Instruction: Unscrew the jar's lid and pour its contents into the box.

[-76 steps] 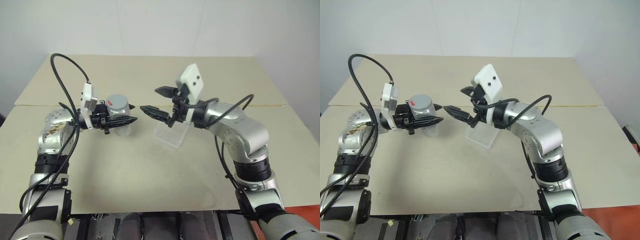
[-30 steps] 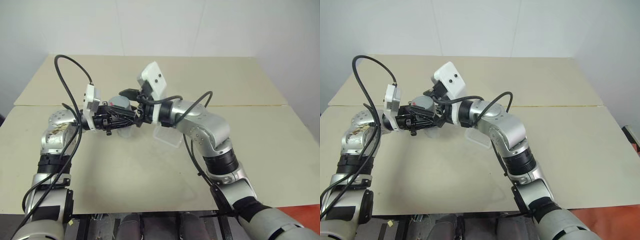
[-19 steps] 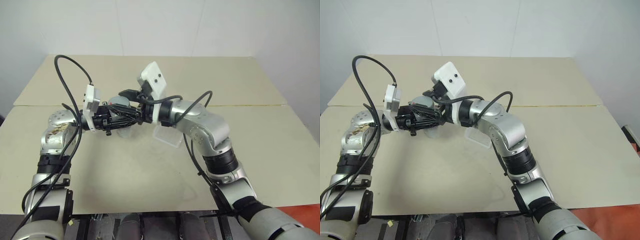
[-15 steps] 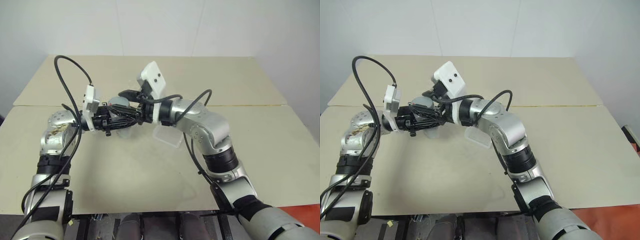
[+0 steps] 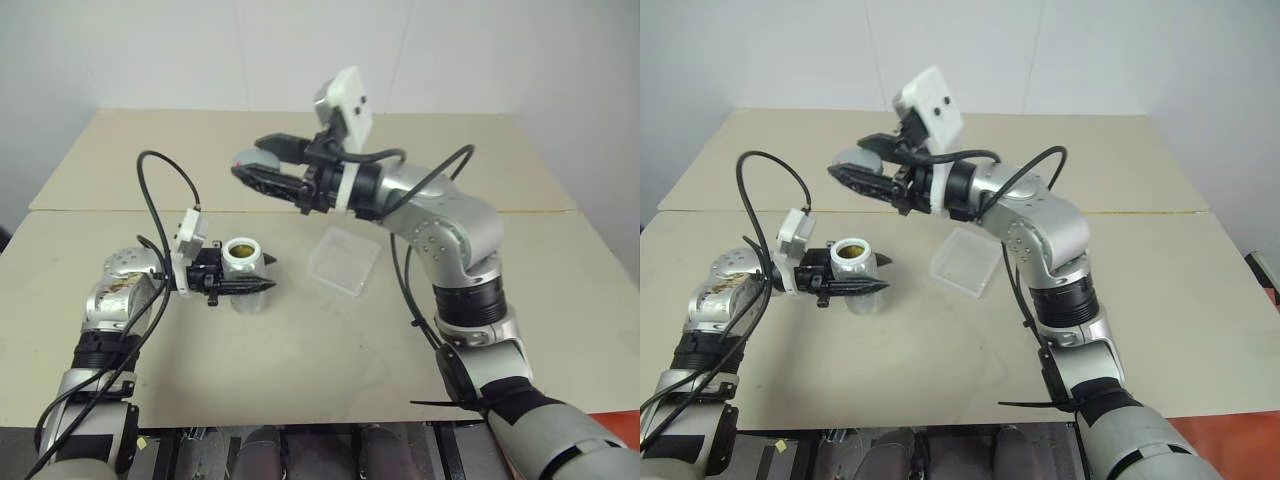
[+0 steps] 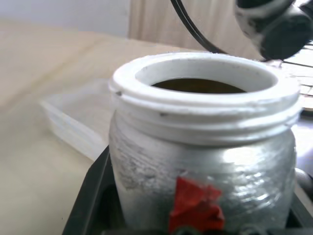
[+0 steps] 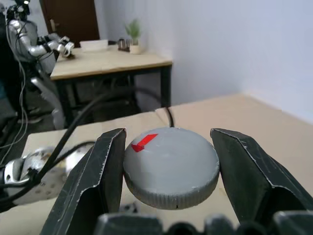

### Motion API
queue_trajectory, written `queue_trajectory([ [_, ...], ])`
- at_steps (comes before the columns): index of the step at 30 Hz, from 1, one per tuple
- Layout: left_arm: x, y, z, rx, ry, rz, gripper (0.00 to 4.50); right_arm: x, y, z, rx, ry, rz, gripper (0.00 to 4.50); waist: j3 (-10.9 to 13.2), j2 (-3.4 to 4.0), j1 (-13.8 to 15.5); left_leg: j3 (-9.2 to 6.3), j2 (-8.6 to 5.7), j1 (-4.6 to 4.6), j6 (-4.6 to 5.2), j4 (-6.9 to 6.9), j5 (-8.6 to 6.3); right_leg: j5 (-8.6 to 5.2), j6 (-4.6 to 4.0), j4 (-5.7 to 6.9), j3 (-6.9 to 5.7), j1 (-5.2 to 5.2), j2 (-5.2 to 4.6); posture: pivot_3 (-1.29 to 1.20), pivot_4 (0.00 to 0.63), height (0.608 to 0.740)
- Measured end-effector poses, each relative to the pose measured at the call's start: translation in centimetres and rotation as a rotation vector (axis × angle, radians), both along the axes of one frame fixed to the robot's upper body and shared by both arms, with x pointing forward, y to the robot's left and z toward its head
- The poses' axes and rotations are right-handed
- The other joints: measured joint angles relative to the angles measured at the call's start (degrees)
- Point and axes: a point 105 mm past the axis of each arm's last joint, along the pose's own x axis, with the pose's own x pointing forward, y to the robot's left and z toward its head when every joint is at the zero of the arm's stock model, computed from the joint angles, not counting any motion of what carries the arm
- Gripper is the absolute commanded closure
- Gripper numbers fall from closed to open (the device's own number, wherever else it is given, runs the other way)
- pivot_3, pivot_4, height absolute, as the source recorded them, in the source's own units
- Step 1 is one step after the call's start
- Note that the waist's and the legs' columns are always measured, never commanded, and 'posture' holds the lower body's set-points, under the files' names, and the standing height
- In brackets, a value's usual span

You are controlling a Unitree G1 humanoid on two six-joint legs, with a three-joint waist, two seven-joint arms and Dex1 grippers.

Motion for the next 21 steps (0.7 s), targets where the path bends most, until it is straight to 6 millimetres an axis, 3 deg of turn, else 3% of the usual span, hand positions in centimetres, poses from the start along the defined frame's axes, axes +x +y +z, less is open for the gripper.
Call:
queue_trajectory([
  [4, 0.2, -0.2, 0.6, 0.002, -0.031, -0.005, 2.48, 0.1, -0.2, -0.1, -0.009, -0.006, -0.005, 1.79, 0.0, 0.0, 0.0, -0.01, 0.0, 0.01, 0.04, 0.02, -0.02, 0.0, 0.0, 0.02, 0.01, 0.02, -0.01, 0.0, 0.15, 0.74],
  [8, 0.9, -0.1, 2.0, -0.017, -0.076, 0.028, 2.48, 1.3, -2.6, -0.3, -0.023, -0.032, -0.115, 1.79, 0.0, 0.0, 0.36, -0.03, -0.03, -0.02, 0.07, 0.02, -0.04, 0.0, 0.0, -0.05, -0.02, 0.04, -0.04, 0.0, 0.15, 0.74],
  [15, 2.3, 0.3, 4.7, -0.085, -0.19, 0.122, 2.48, 4.4, -11.0, -5.9, -0.037, 0.075, -0.52, 1.79, -0.01, -0.01, 0.35, -0.01, -0.07, -0.05, 0.1, 0.0, -0.06, 0.0, 0.0, -0.11, 0.0, 0.02, -0.1, 0.0, 0.15, 0.74],
  [18, 2.7, 0.0, 5.3, -0.109, -0.209, 0.136, 2.48, 4.0, -14.5, -7.5, -0.031, 0.095, -0.676, 1.79, -0.01, -0.01, 0.37, -0.02, -0.06, -0.05, 0.1, 0.0, -0.06, 0.0, 0.0, -0.12, 0.01, 0.03, -0.08, 0.0, 0.15, 0.74],
  [21, 3.2, 0.0, 5.5, -0.123, -0.227, 0.162, 2.48, 3.3, -17.7, -10.4, -0.082, 0.147, -0.825, 1.79, -0.01, -0.02, 0.24, 0.0, -0.07, 0.0, 0.13, 0.01, -0.08, 0.0, 0.0, -0.12, 0.05, 0.06, -0.08, 0.0, 0.15, 0.74],
])
